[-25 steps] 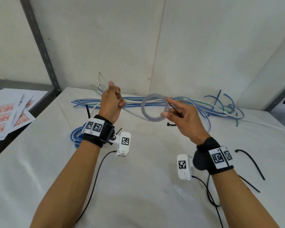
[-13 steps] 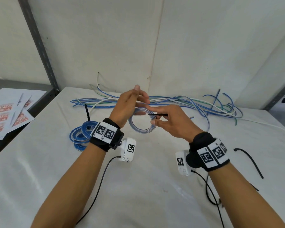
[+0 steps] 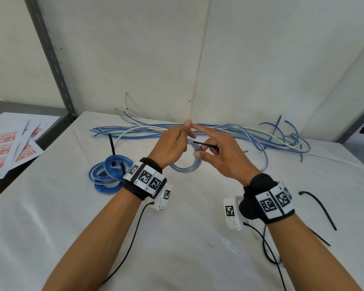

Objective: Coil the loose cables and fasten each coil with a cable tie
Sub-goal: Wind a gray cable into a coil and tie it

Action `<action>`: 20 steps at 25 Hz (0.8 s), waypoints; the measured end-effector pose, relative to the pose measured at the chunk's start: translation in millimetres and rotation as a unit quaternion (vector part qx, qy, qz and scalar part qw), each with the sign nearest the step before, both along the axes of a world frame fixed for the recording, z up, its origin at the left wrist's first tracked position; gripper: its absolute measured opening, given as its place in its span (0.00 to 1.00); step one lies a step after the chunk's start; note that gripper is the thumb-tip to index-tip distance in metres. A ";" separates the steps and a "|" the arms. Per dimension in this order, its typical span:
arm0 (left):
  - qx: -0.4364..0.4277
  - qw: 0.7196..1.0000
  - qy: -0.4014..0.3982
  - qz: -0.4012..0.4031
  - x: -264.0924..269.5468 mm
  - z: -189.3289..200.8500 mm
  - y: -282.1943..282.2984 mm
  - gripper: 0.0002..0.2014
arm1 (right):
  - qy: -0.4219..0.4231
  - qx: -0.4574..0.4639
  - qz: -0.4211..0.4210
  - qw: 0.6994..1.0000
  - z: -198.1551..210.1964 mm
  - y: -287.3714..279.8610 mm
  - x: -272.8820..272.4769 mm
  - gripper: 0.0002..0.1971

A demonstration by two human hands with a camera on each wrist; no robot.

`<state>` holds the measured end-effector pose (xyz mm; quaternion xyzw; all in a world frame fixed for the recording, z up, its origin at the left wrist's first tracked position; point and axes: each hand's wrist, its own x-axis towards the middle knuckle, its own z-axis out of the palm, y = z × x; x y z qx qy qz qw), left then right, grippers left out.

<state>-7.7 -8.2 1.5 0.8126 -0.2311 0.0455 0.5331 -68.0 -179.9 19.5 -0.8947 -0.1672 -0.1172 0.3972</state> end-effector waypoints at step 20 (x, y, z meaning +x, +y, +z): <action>-0.044 0.961 0.166 -0.217 3.9 14.3 32.4 0.10 | 0.000 0.096 -0.042 0.995 -2.8 -15.2 2.2 0.18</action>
